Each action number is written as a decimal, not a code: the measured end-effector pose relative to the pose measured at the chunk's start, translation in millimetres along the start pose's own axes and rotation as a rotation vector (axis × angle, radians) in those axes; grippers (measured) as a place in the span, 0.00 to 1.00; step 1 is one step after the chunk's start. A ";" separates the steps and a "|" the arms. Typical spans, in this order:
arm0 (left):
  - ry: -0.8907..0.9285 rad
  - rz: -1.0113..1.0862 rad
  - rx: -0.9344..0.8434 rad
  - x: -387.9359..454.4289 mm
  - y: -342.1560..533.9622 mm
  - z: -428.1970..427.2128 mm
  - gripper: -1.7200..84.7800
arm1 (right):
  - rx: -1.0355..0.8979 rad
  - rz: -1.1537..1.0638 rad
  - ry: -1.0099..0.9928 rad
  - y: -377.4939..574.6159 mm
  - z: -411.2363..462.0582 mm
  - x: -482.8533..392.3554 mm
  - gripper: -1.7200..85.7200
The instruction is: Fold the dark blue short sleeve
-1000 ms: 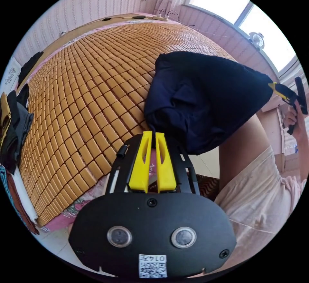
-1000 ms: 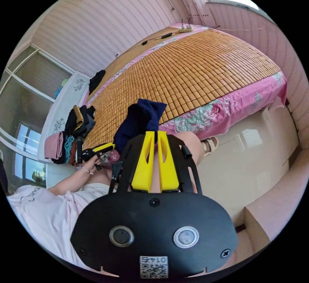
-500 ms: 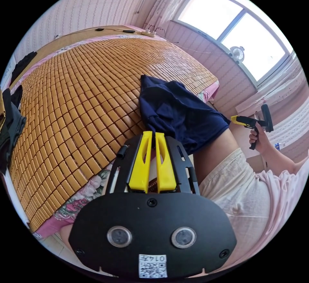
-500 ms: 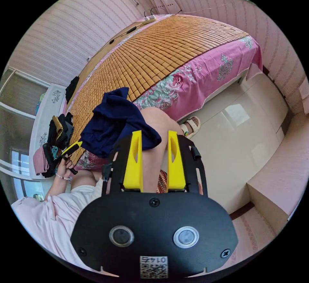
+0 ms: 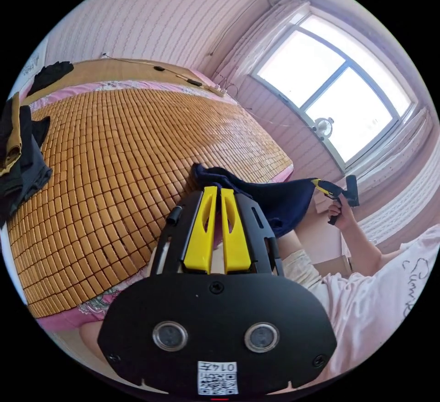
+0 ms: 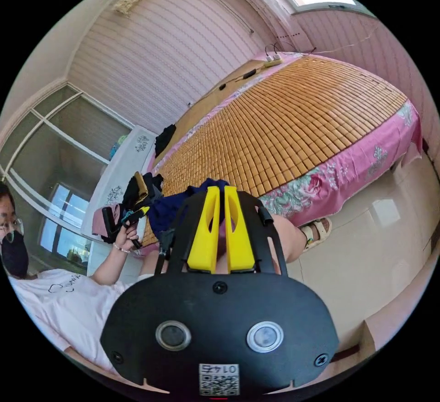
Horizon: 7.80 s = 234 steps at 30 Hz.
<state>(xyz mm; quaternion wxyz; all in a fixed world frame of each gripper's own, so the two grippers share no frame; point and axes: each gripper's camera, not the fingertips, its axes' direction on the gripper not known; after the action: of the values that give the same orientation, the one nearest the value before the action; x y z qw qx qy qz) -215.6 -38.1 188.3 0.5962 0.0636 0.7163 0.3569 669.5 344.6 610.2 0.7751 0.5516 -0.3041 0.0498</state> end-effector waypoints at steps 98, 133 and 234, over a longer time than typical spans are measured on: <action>-0.228 -0.259 -0.145 -173.3 107.9 6.7 0.07 | -0.511 -0.164 0.391 -165.6 326.4 -187.7 0.07; -0.345 -0.358 -0.031 -469.0 5.0 169.2 0.07 | -0.706 -0.865 0.282 -353.2 895.9 -568.7 0.10; -0.192 0.321 -0.440 -197.6 -197.1 982.1 0.06 | -0.292 -0.377 0.208 -288.2 487.2 76.4 0.02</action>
<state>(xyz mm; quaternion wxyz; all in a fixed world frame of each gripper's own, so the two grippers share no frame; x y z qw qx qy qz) 789.3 142.1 198.7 0.5968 0.0787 0.5426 0.5858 647.4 -217.9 513.4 0.8693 0.4726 -0.1184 -0.0834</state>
